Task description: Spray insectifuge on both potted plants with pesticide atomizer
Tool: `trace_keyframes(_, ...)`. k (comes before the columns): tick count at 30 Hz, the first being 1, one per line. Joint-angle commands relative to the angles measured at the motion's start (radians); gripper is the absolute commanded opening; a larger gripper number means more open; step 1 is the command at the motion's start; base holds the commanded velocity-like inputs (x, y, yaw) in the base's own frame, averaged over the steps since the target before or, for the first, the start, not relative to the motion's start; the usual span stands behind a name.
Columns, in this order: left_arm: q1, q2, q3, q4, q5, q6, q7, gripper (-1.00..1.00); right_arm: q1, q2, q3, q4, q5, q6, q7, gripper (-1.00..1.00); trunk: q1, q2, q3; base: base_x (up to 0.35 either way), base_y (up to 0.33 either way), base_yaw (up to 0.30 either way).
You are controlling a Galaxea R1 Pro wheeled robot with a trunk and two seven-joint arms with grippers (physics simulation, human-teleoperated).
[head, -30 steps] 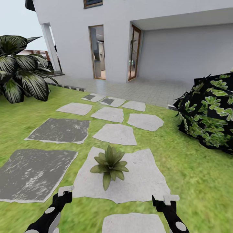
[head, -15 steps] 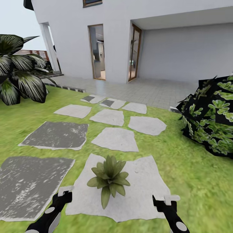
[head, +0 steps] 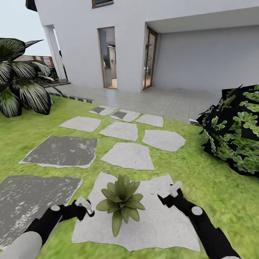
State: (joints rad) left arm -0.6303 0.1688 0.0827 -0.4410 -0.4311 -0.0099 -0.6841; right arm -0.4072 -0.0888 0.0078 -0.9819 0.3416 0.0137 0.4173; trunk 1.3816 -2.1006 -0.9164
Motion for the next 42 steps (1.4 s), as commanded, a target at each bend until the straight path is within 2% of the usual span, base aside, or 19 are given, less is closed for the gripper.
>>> trace_keyframes(1,-0.023,0.000,0.008,-0.005,-0.055,0.022,-0.067,-1.00,-0.015,0.000,0.016,-0.034,0.018,0.034,0.088,1.00,0.000,0.000,-0.001,0.000,0.000,0.000)
trace_keyframes(3,-0.042,0.001,0.008,-0.008,-0.092,0.046,-0.124,-1.00,-0.028,0.001,0.046,-0.063,0.023,0.065,0.169,1.00,0.000,0.000,-0.001,0.000,0.000,0.000)
trace_keyframes(4,-0.056,0.001,0.008,-0.010,-0.125,0.069,-0.175,-1.00,-0.040,0.003,0.089,-0.092,0.026,0.102,0.233,1.00,0.000,0.000,-0.001,0.000,0.000,0.000)
trace_keyframes(6,-0.067,0.001,0.008,-0.016,-0.157,0.086,-0.217,-1.00,-0.051,0.007,0.145,-0.117,0.027,0.146,0.278,1.00,0.000,0.000,-0.001,0.000,0.000,0.000)
trace_keyframes(7,-0.069,0.001,0.008,-0.019,-0.168,0.090,-0.230,-1.00,-0.054,0.009,0.164,-0.123,0.027,0.160,0.288,1.00,0.000,0.000,-0.001,0.000,0.000,0.000)
trace_keyframes(10,-0.076,-0.001,0.007,-0.040,-0.232,0.102,-0.302,-1.00,-0.073,0.026,0.273,-0.144,0.027,0.212,0.327,1.00,0.000,0.000,-0.001,0.000,0.000,0.000)
trace_keyframes(14,-0.078,-0.004,0.008,-0.070,-0.296,0.108,-0.381,-1.00,-0.084,0.053,0.341,-0.148,0.027,0.227,0.344,1.00,0.000,0.000,-0.001,0.000,0.000,0.000)
trace_keyframes(15,-0.078,-0.004,0.008,-0.087,-0.318,0.110,-0.413,-1.00,-0.086,0.063,0.357,-0.148,0.028,0.230,0.349,-1.00,0.000,0.000,-0.001,0.000,0.000,0.000)
trace_keyframes(16,-0.078,-0.005,0.008,-0.098,-0.328,0.110,-0.428,-1.00,-0.087,0.067,0.363,-0.148,0.028,0.231,0.354,-1.00,0.000,0.000,-0.001,0.000,0.000,0.000)
trace_keyframes(17,-0.077,-0.011,0.005,-0.127,-0.351,0.110,-0.455,-1.00,-0.088,0.074,0.372,-0.148,0.029,0.233,0.422,-1.00,0.000,0.000,-0.001,0.000,0.000,0.000)
trace_keyframes(21,-0.079,-0.017,0.007,-0.136,-0.420,0.110,-0.493,-1.00,-0.088,0.076,0.374,-0.151,0.031,0.234,0.471,-1.00,0.000,0.000,-0.001,0.000,0.000,0.000)
trace_keyframes(23,-0.076,-0.031,0.008,-0.155,-0.471,0.108,-0.533,-1.00,-0.088,0.076,0.375,-0.149,0.034,0.235,0.481,-1.00,0.000,0.000,-0.001,0.000,0.000,0.000)
trace_keyframes(24,-0.072,-0.053,0.008,-0.191,-0.519,0.104,-0.557,-1.00,-0.088,0.077,0.375,-0.146,0.059,0.235,0.487,-1.00,0.000,0.000,-0.001,0.000,0.000,0.000)
trace_keyframes(28,-0.070,-0.078,-0.004,-0.205,-0.550,0.098,-0.564,-1.00,-0.088,0.083,0.376,-0.146,0.077,0.235,0.490,-1.00,0.000,0.000,-0.001,0.000,0.000,0.000)
trace_keyframes(29,-0.069,-0.081,-0.018,-0.205,-0.556,0.097,-0.565,-1.00,-0.088,0.083,0.376,-0.146,0.078,0.235,0.490,-1.00,0.000,0.000,-0.001,0.000,0.000,0.000)
trace_keyframes(30,-0.068,-0.084,-0.054,-0.206,-0.559,0.095,-0.565,-1.00,-0.088,0.084,0.376,-0.145,0.079,0.235,0.491,-1.00,0.000,0.000,-0.001,0.000,0.000,0.000)
trace_keyframes(32,-0.067,-0.086,-0.080,-0.206,-0.557,0.094,-0.567,-1.00,-0.088,0.084,0.376,-0.143,0.081,0.235,0.491,-1.00,0.000,0.000,-0.001,0.000,0.000,0.000)
trace_keyframes(35,-0.067,-0.092,-0.089,-0.204,-0.555,0.089,-0.567,-1.00,-0.088,0.084,0.376,-0.142,0.081,0.235,0.491,-1.00,0.000,0.000,-0.001,0.000,0.000,0.000)
trace_keyframes(42,-0.066,-0.154,-0.095,-0.203,-0.551,0.026,-0.566,-1.00,-0.088,0.084,0.376,-0.142,0.082,0.235,0.491,-1.00,0.000,0.000,-0.001,0.000,0.000,0.000)
